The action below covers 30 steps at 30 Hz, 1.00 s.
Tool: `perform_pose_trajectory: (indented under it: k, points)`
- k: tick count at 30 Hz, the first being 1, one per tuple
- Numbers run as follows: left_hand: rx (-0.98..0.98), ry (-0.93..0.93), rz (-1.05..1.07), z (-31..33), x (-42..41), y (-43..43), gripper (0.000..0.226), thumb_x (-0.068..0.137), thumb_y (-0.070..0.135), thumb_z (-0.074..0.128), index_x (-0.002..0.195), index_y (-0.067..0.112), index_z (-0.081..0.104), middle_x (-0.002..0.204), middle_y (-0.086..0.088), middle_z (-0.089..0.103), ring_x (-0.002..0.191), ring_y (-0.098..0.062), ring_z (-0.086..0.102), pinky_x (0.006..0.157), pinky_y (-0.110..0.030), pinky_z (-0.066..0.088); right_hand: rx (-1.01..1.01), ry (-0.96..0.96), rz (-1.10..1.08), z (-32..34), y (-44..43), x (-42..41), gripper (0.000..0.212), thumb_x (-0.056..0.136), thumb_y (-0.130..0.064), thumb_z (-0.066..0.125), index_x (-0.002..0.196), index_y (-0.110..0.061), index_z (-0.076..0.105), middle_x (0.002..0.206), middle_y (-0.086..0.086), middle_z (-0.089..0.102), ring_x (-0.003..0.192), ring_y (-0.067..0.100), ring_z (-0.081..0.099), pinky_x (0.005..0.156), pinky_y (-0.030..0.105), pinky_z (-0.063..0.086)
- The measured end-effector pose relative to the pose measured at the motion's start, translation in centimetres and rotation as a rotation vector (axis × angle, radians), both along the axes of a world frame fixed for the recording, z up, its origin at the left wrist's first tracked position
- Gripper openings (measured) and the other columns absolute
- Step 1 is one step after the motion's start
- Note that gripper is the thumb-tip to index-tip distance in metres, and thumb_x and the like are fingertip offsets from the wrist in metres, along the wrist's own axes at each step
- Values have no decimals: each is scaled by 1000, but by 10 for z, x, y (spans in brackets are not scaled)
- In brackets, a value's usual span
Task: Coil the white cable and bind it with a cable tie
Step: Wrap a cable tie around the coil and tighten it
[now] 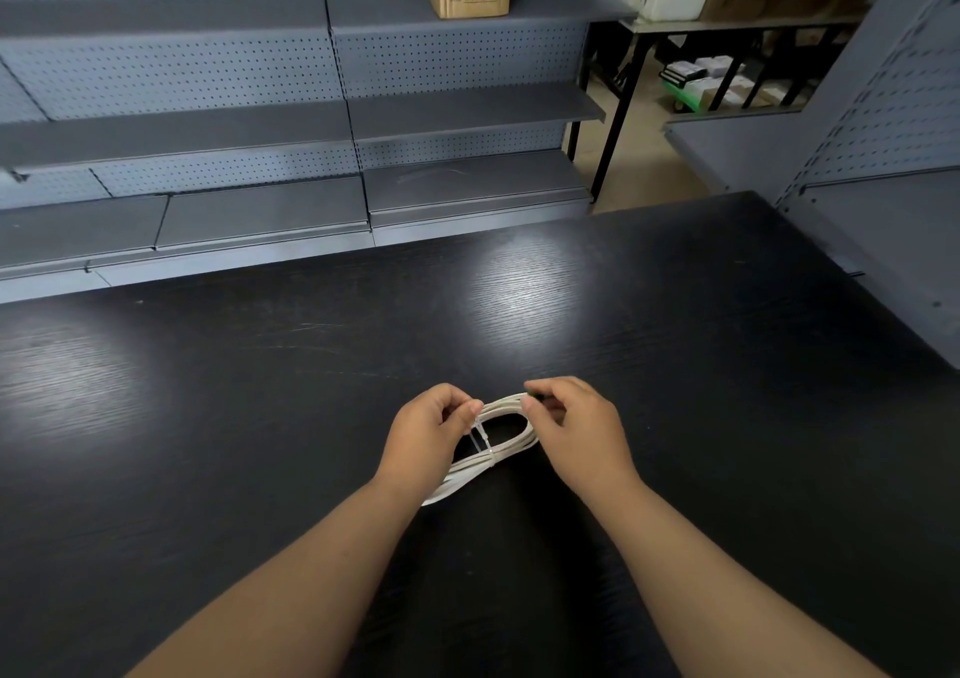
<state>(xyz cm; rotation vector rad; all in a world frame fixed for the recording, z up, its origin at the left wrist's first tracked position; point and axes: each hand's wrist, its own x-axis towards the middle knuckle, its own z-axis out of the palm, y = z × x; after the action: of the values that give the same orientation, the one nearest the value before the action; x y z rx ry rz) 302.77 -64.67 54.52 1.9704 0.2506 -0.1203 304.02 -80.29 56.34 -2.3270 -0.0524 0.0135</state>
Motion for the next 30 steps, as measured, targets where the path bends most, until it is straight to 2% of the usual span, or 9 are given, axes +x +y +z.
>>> perform_pose_trajectory:
  k: [4, 10, 15, 17, 23, 30]
  points:
    - [4, 3, -1, 0, 0, 0, 18, 91, 24, 57, 73, 22, 59, 74, -2, 60, 71, -12, 52, 66, -22, 43, 15, 79, 19, -1, -2, -4, 26, 93, -10, 54, 117, -16, 65, 113, -1, 65, 103, 9, 60, 89, 18, 47]
    - [-3, 5, 5, -2, 0, 0, 16, 90, 24, 58, 77, 18, 62, 77, -6, 61, 72, -14, 53, 71, -31, 47, -88, 77, 36, -6, 1, -1, 20, 89, -11, 61, 107, -14, 68, 105, -1, 64, 92, 9, 59, 86, 21, 50]
    - [-14, 7, 12, -2, 0, 0, 16, 91, 24, 58, 75, 20, 61, 75, -2, 60, 72, -13, 52, 71, -29, 46, -192, 122, -17, -6, 2, 6, 37, 85, -19, 67, 121, -16, 58, 120, -1, 53, 107, 13, 54, 90, 23, 45]
    - [-8, 12, 15, -2, 0, 0, 16, 91, 24, 58, 76, 20, 61, 75, -3, 60, 72, -13, 52, 70, -28, 46, -239, 170, -28, -5, 6, 11, 37, 86, -19, 66, 121, -14, 57, 119, 0, 56, 108, 15, 54, 87, 23, 43]
    - [2, 13, 12, 0, -1, -1, 15, 91, 24, 57, 77, 20, 61, 78, -5, 62, 75, -15, 54, 76, -34, 49, -458, 250, -29, -5, 21, 25, 20, 85, -13, 62, 105, -8, 61, 109, 9, 62, 103, 24, 57, 70, 24, 36]
    - [14, 8, 5, 0, -3, -1, 17, 92, 24, 56, 75, 22, 60, 76, -1, 61, 74, -13, 54, 71, -26, 46, -548, 109, 16, 0, 23, 23, 24, 88, -13, 62, 111, -10, 57, 112, 7, 59, 106, 23, 54, 72, 26, 38]
